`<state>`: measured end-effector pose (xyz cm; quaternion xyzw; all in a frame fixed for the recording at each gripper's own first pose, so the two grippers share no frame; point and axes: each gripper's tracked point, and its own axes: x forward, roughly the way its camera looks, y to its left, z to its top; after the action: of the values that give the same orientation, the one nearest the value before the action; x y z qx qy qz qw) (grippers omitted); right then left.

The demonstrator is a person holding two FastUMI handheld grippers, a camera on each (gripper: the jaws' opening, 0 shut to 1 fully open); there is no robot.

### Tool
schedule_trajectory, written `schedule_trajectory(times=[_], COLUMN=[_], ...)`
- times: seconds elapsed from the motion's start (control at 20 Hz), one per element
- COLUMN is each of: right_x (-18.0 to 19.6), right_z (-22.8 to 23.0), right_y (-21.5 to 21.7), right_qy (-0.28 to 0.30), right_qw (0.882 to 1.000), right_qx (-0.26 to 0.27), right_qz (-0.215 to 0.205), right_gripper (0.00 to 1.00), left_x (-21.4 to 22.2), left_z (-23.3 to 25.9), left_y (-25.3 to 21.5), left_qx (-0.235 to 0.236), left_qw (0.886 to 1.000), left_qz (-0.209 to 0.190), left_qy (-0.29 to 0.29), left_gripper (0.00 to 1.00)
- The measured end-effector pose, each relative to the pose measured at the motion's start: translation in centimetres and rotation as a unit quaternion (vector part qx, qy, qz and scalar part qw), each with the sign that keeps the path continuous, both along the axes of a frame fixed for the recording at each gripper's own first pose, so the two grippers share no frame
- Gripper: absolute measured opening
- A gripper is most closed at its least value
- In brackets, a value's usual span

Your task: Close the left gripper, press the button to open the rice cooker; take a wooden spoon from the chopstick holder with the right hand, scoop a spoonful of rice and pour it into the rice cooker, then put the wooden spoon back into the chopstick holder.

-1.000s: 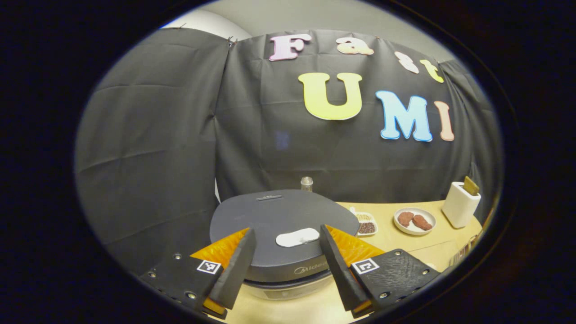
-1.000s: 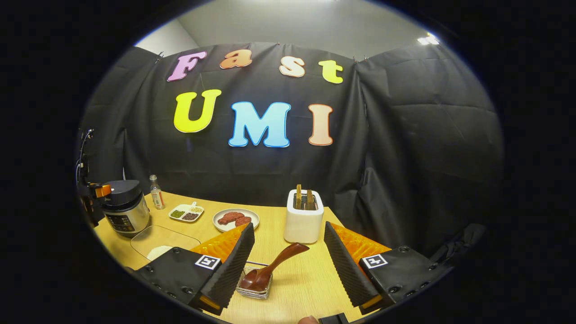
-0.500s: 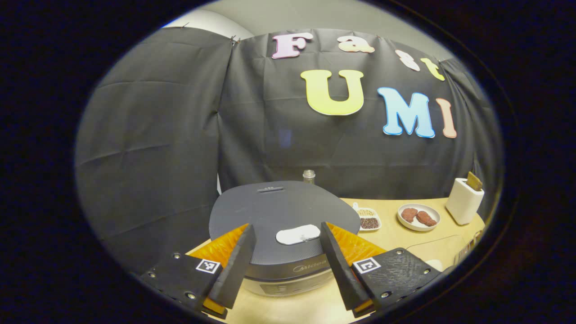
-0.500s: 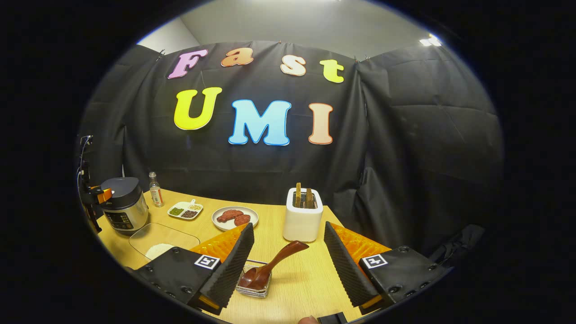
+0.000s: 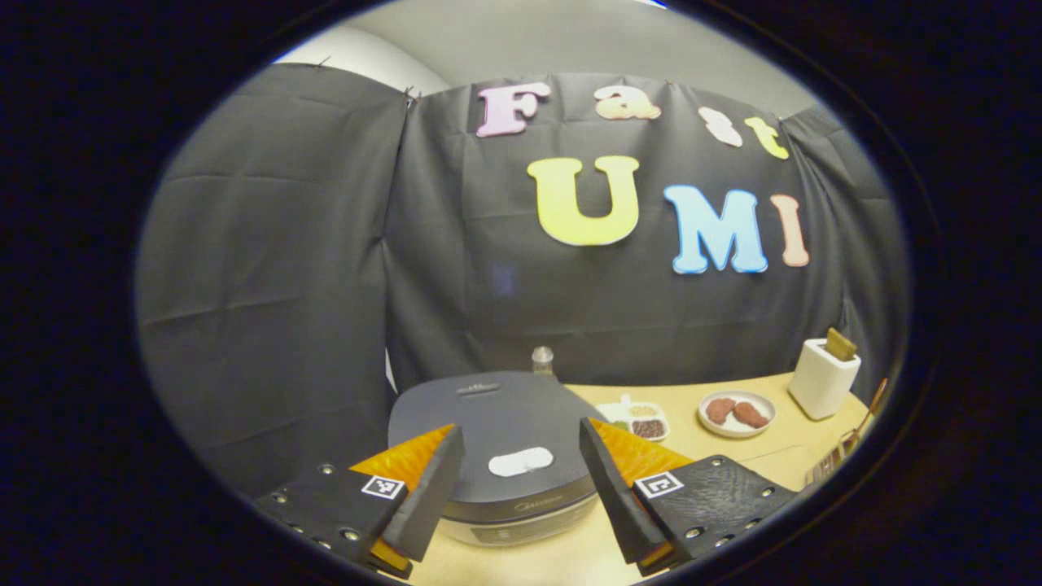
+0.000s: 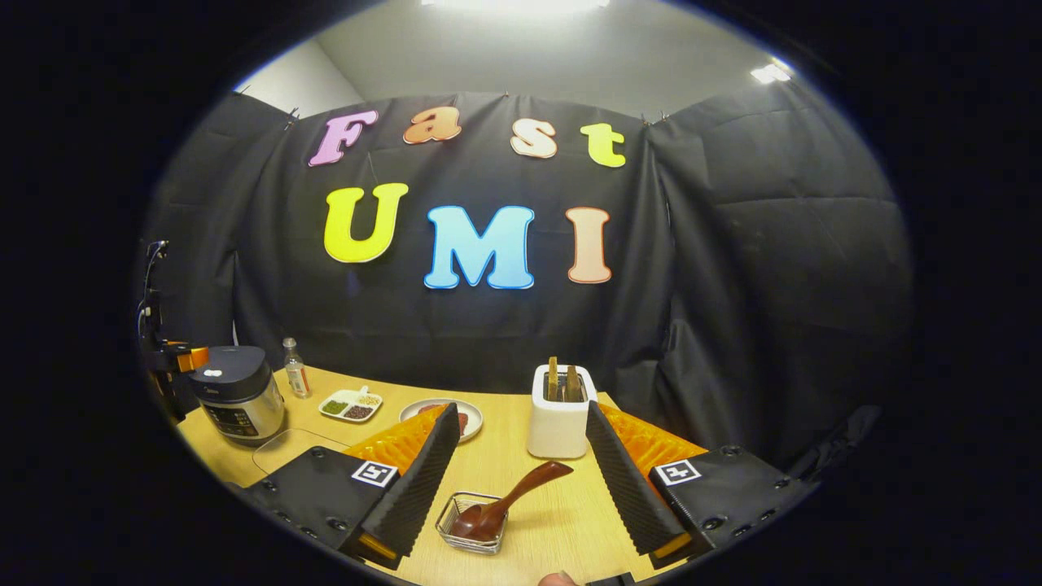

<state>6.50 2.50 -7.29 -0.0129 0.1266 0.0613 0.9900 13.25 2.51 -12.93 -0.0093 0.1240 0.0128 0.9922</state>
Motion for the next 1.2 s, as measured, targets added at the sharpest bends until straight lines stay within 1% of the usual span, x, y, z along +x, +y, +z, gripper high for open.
schedule_trajectory(times=[0.05, 0.1, 0.15, 0.3, 0.35, 0.4, 0.5, 0.65, 0.75, 0.85, 0.95, 1.05, 1.2], right_x=[-0.7, -0.8, -0.9, -1.6, -2.0, -2.3, -3.3, -4.9, -5.9, -7.1, -8.0, -9.0, -10.0], right_z=[0.7, 1.0, 1.5, 2.7, 3.2, 3.5, 4.2, 5.2, 5.6, 6.1, 7.1, 7.6, 8.1], right_y=[-0.2, -0.2, -0.2, -0.1, 0.0, 0.0, 0.0, 0.3, 0.6, 1.0, 1.1, 1.3, 1.2], right_qy=[-0.006, -0.012, -0.018, -0.032, -0.037, -0.041, -0.049, -0.059, -0.061, -0.062, -0.075, -0.080, -0.085], right_qw=[1.000, 1.000, 1.000, 0.998, 0.998, 0.998, 0.997, 0.997, 0.997, 0.997, 0.996, 0.996, 0.995], right_qx=[0.004, 0.009, 0.014, 0.026, 0.026, 0.026, 0.027, 0.035, 0.039, 0.039, 0.036, 0.041, 0.046], right_qz=[0.007, 0.014, 0.020, 0.039, 0.045, 0.048, 0.047, 0.038, 0.032, 0.029, 0.025, 0.020, 0.014], right_gripper=[0.99, 1.00, 0.99, 0.99, 0.99, 0.99, 0.98, 0.98, 0.98, 0.98, 0.98, 0.98, 0.98], left_x=[-0.9, -1.9, -3.2, -6.9, -8.2, -9.4, -11.3, -13.5, -15.1, -16.6, -18.2, -19.3, -19.7], left_z=[1.9, 3.7, 5.2, 8.8, 9.5, 10.4, 11.3, 12.3, 12.8, 13.1, 13.9, 14.5, 15.2], left_y=[-0.7, -1.4, -2.0, -3.6, -4.1, -4.6, -5.7, -5.9, -5.3, -4.4, -4.0, -3.6, -3.2], left_qx=[-0.001, -0.002, -0.002, -0.002, -0.004, -0.006, -0.007, -0.016, -0.019, -0.011, -0.010, -0.006, -0.012], left_qw=[1.000, 1.000, 0.999, 0.998, 0.998, 0.997, 0.997, 0.996, 0.995, 0.994, 0.993, 0.992, 0.991], left_qz=[-0.003, -0.007, -0.009, -0.012, -0.014, -0.018, -0.033, -0.040, -0.043, -0.045, -0.053, -0.060, -0.064], left_qy=[-0.016, -0.029, -0.039, -0.061, -0.066, -0.071, -0.072, -0.079, -0.087, -0.096, -0.106, -0.114, -0.120], left_gripper=[0.86, 0.87, 0.87, 0.86, 0.87, 0.86, 0.86, 0.86, 0.86, 0.86, 0.86, 0.86, 0.86])
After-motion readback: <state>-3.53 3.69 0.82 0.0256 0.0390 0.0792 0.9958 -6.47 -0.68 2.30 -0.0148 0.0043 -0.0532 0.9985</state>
